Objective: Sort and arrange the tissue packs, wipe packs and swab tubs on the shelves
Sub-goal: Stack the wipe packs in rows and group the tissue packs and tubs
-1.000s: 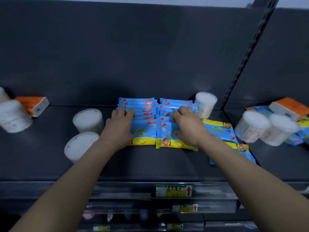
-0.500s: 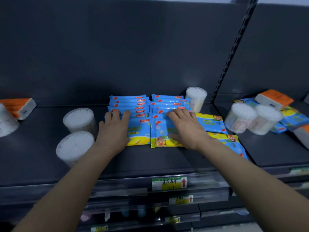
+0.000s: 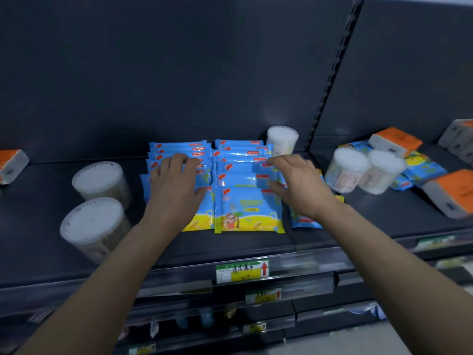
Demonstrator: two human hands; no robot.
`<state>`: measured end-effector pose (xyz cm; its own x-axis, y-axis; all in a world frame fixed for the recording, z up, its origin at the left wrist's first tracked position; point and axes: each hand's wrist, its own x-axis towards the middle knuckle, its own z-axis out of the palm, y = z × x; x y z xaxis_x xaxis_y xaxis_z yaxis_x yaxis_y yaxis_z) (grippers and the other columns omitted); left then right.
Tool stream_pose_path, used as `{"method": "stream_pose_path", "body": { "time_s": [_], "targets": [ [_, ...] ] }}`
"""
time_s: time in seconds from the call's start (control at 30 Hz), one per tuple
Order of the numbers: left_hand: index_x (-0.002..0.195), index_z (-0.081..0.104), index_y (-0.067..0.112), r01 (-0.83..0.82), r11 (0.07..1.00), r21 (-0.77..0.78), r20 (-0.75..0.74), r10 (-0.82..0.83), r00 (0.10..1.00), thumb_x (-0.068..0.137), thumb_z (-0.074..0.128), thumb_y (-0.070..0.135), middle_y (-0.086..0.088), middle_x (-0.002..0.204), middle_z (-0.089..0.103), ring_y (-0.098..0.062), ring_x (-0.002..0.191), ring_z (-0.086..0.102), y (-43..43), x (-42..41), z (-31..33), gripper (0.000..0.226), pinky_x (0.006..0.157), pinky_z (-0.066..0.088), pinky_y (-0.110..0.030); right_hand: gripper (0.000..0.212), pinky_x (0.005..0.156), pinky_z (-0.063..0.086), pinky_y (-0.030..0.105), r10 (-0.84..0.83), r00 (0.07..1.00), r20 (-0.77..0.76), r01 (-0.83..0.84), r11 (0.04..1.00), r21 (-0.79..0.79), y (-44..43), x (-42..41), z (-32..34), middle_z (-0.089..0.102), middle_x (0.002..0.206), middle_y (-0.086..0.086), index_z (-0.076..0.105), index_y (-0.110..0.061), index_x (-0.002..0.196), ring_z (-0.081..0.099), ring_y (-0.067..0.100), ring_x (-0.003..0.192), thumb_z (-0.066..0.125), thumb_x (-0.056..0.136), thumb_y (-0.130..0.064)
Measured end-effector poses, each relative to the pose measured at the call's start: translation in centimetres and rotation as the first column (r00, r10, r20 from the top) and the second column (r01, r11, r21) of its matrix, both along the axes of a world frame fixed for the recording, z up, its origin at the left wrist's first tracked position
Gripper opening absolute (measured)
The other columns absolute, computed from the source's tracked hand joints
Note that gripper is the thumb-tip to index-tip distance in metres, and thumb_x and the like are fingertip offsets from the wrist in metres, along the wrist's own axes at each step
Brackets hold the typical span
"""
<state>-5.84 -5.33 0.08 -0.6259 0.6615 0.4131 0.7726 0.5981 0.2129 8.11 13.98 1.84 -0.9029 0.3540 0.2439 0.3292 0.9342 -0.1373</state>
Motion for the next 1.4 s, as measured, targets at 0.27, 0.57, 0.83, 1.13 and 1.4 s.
{"method": "stream_pose_path", "body": {
  "time_s": [0.27,0.57,0.83,1.13,1.4],
  "targets": [
    [0.114,0.057,0.012,0.29,0.948,0.132,0.204,-0.312,0.928,0.083,0.066,0.017,-0.005,0.116,0.055,-0.025,0.113,0.049,8.0,5.4,0.1,0.033,0.1,0.035,-0.04,0.044,0.096,0.041,0.033,-0.138,0.986,0.088,0.149,0.98,-0.132,6.5,6.1,0.9,0.055,0.131,0.007,0.051,-0.015,0.131,0.05,0.027,0.119,0.06,0.089,-0.022],
    [0.115,0.058,0.013,0.341,0.931,0.13,0.319,-0.365,0.875,0.085,0.064,0.014,-0.002,0.116,0.056,-0.02,0.113,0.05,17.0,10.0,0.5,0.031,0.098,0.038,-0.036,0.038,0.094,0.037,0.03,-0.064,0.991,-0.119,0.051,0.993,-0.106,14.2,9.7,2.9,0.059,0.126,0.009,0.056,-0.01,0.126,0.051,0.026,0.117,0.06,0.089,-0.015],
    [0.122,0.054,0.013,0.294,0.954,0.061,0.295,-0.298,0.908,0.084,0.066,0.017,-0.003,0.121,0.053,-0.017,0.111,0.051,23.2,11.6,2.5,0.04,0.092,0.039,-0.024,0.038,0.097,0.039,0.033,-0.077,0.98,-0.181,0.053,0.989,-0.136,20.8,12.4,3.9,0.06,0.124,0.01,0.057,-0.008,0.126,0.052,0.028,0.116,0.06,0.089,-0.018],
    [0.142,0.031,0.019,0.302,0.776,-0.554,0.498,0.017,0.867,0.084,0.067,0.031,-0.004,0.147,0.034,-0.023,0.127,0.041,23.6,7.9,1.4,0.07,0.093,0.039,-0.028,0.018,0.081,0.049,0.034,0.228,0.973,0.045,-0.205,0.932,-0.3,16.3,10.4,3.0,0.061,0.087,-0.008,0.065,-0.023,0.102,0.06,0.015,0.085,0.066,0.085,-0.027],
    [0.13,0.033,0.023,0.379,0.773,-0.508,0.54,-0.057,0.84,0.074,0.076,0.022,-0.006,0.131,0.045,-0.023,0.106,0.049,23.4,6.0,0.6,0.07,0.085,0.046,-0.037,0.068,0.092,0.046,0.033,0.245,0.832,0.497,-0.041,0.921,-0.386,14.2,8.2,-0.8,0.052,0.124,0.0,0.047,-0.021,0.133,0.052,0.02,0.113,0.073,0.075,-0.046]
  ]
}}
